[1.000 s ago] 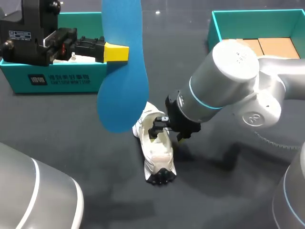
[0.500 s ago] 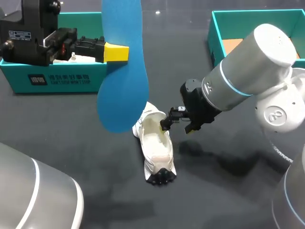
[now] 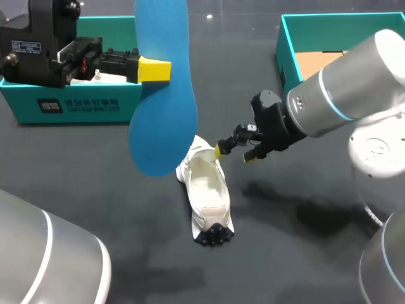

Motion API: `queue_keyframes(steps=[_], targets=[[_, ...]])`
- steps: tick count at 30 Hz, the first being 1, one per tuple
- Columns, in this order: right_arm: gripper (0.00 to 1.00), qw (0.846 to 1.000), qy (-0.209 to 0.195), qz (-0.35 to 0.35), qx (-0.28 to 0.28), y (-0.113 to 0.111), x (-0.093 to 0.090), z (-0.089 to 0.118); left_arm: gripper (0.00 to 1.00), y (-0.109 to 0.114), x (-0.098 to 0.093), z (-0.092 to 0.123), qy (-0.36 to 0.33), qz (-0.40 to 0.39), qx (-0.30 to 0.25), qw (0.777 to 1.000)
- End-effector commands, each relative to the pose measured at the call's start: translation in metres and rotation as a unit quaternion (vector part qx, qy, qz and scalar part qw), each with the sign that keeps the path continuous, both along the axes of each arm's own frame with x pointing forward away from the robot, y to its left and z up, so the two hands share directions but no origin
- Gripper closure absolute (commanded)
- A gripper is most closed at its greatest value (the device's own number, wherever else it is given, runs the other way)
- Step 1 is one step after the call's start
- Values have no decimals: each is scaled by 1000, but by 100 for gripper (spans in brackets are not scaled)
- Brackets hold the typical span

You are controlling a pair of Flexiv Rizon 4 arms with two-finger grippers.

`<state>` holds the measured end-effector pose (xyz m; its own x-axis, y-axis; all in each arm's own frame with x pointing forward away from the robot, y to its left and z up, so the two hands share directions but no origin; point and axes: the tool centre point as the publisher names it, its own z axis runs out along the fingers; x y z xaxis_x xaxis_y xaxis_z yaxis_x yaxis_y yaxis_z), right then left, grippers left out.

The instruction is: Take the shoe out of the shoebox, open the shoe tongue, remove and reinsert the insole, then place the shoe into the shoebox

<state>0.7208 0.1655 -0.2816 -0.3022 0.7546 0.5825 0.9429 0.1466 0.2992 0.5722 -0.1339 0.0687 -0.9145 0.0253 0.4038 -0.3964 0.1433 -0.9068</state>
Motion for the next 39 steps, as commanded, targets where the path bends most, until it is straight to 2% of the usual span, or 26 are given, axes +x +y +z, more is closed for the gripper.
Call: queue_keyframes(steps=[1,8,19,22,25,32,39], targets=[[0,996,-7,10,91,-21,-11,9,100,-1,2,1,0,-2,2,1000],[0,992,1,27,127,-30,-12,34,100,-1,2,1,0,-2,2,1000],[0,992,1,27,127,-30,-12,34,100,-1,2,1,0,-2,2,1000],[0,989,12,30,147,-33,-7,47,100,-1,2,1,0,-2,2,1000],[0,986,6,21,168,-36,-9,64,100,-1,2,1,0,-2,2,1000],[0,978,12,26,205,-38,-10,84,100,-1,2,1,0,-2,2,1000],[0,978,12,26,205,-38,-10,84,100,-1,2,1,0,-2,2,1000]])
